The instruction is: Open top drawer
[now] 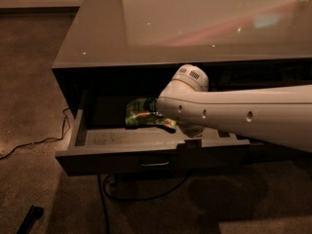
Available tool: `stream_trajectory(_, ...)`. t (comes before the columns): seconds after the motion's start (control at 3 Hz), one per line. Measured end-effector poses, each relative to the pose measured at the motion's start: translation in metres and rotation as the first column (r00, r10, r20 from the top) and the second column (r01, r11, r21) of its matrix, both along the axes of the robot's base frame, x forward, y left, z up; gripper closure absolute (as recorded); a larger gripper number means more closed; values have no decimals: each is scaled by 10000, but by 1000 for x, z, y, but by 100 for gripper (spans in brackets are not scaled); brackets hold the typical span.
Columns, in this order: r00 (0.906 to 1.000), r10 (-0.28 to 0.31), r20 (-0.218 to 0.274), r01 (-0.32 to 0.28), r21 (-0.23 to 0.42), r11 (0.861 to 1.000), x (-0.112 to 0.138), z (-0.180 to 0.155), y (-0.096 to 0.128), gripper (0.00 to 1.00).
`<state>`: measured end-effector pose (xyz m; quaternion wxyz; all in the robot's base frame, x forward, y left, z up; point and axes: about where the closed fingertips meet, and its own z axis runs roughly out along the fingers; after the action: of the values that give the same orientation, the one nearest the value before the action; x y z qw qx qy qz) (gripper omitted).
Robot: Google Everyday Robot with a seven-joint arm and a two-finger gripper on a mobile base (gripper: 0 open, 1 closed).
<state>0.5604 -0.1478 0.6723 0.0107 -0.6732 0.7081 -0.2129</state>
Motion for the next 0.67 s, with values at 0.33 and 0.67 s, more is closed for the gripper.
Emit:
stream_trajectory(0.33, 9979, 46, -641, -10, 556, 9985, -13, -20, 2, 100)
stream_trajectory(0.67, 9979, 46, -642, -10, 557, 9984, -13, -20, 2, 100)
